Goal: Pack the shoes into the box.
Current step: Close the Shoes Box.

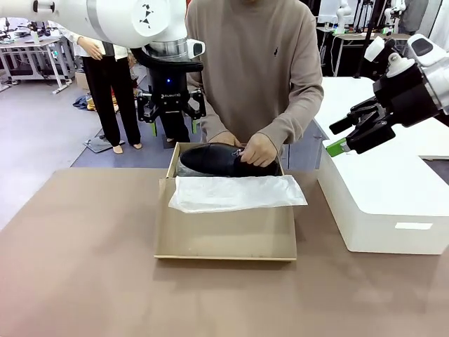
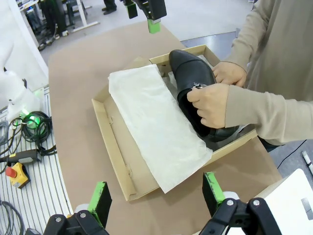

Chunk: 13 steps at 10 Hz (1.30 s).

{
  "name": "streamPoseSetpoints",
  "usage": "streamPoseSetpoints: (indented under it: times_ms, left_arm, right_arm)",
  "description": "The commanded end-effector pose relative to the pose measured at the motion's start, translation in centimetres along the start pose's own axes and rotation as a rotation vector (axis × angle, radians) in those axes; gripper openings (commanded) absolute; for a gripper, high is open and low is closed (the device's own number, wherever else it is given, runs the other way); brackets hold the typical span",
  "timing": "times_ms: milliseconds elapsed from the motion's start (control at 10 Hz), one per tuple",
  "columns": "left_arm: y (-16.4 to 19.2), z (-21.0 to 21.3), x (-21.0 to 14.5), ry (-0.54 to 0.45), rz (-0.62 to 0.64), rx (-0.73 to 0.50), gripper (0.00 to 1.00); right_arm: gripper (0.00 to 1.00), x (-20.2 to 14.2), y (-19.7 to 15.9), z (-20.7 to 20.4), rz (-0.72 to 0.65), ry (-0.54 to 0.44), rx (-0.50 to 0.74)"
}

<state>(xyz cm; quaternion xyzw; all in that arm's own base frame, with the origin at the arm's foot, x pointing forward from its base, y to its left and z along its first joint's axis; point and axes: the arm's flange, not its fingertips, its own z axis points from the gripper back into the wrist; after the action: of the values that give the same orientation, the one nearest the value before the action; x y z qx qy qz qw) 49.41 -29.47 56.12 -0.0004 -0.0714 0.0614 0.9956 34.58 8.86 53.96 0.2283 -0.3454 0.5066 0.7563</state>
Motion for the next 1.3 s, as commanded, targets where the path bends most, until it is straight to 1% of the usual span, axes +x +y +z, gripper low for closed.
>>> streamPoseSetpoints:
  times_ms: [0,100,200,500,600,700,800,900,1000,1100,1200]
  left_arm:
    - [0.2,0.1,0.2,-0.012,0.019,0.013,1.00]
    - [0.0,0.0,0.0,0.000,0.000,0.000,1.00]
    - [1.3,-0.1,0.1,-0.039,-0.143,0.039,1.00]
    - [7.2,-0.1,0.5,-0.040,-0.417,0.069,1.00]
    - [8.7,0.0,0.8,-0.074,-0.493,0.070,1.00]
    - [10.3,0.2,1.3,-0.102,-0.586,0.010,1.00]
    - [11.8,0.2,1.9,-0.140,-0.680,-0.014,1.00]
    - [13.5,-0.1,2.6,-0.166,-0.782,-0.069,1.00]
    - [15.0,-0.3,3.3,-0.178,-0.843,-0.131,1.00]
    - [16.2,-0.6,3.7,-0.179,-0.866,-0.157,0.96]
    - [17.0,-0.6,4.1,-0.177,-0.884,-0.163,0.77]
  right_arm:
    - [1.00,0.0,-0.4,-0.2,0.024,-0.034,0.011]
    - [1.00,0.0,-0.4,-0.2,0.024,-0.034,0.011]
    - [1.00,0.0,-0.4,-0.2,0.024,-0.034,0.011]
    - [1.00,0.0,-0.4,-0.2,0.024,-0.034,0.011]
    - [1.00,0.0,-0.4,-0.2,0.024,-0.034,0.011]
    - [1.00,0.0,-0.4,-0.2,0.024,-0.034,0.011]
    - [1.00,0.0,-0.4,-0.2,0.024,-0.034,0.011]
    - [1.00,0.0,-0.4,-0.2,0.024,-0.034,0.011]
    - [1.00,0.0,-0.4,-0.2,0.024,-0.034,0.011]
    - [1.00,0.0,-0.4,-0.2,0.024,-0.034,0.011]
    - [1.00,0.0,-0.4,-0.2,0.024,-0.034,0.011]
